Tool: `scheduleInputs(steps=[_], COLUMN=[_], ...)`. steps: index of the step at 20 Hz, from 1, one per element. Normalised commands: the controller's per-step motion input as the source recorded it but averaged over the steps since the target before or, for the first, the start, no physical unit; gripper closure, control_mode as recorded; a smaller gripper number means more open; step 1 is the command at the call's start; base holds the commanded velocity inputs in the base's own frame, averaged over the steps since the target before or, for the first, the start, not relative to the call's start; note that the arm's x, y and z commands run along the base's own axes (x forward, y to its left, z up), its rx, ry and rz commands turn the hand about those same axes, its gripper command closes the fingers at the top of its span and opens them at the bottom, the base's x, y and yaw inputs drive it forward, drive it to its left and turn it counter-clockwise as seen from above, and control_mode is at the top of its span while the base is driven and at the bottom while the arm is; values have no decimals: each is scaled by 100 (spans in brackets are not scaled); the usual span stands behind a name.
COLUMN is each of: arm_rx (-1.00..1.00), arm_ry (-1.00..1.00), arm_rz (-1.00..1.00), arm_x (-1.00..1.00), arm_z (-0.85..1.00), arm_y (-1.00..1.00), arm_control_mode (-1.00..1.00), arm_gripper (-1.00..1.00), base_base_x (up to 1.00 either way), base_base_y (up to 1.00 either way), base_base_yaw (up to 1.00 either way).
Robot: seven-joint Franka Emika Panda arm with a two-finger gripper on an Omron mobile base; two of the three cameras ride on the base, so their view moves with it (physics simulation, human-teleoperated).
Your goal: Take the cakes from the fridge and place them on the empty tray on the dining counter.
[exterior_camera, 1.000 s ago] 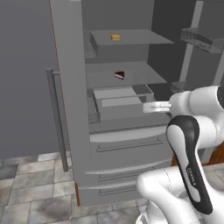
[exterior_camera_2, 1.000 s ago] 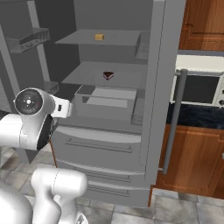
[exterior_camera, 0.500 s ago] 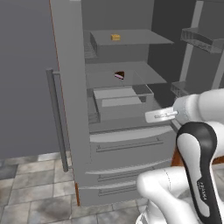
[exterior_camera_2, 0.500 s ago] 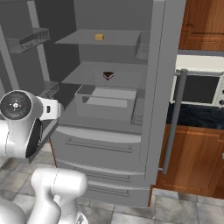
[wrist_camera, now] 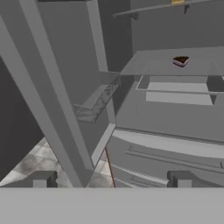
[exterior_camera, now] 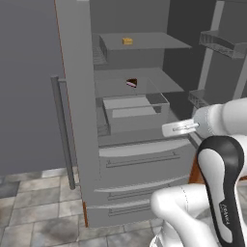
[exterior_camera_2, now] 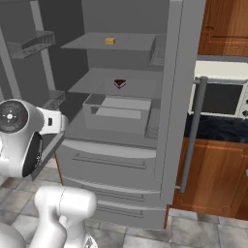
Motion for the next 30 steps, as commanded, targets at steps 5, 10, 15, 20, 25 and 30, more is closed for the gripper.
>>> scheduleInputs(steps=[5, 10, 15, 20, 25, 30], arm_rx=[0, 0, 0, 0, 0, 0], arm_ry=[-1, 0, 0, 0, 0, 0], arm_rz=[0, 0, 0, 0, 0, 0], arm_x=[3, 0, 0, 0, 0, 0], arm_z=[-6, 0, 0, 0, 0, 0], arm_y=[0, 0, 0, 0, 0, 0], arm_control_mode=[100, 100, 100, 100, 100, 100], arm_gripper=[-100, -100, -100, -100, -100, -100], base_base_x=[20, 94, 100, 100, 99, 13], base_base_y=[0, -19, -13, -4, 0, 0], base_base_yaw=[-2, -7, -9, -8, -1, 0])
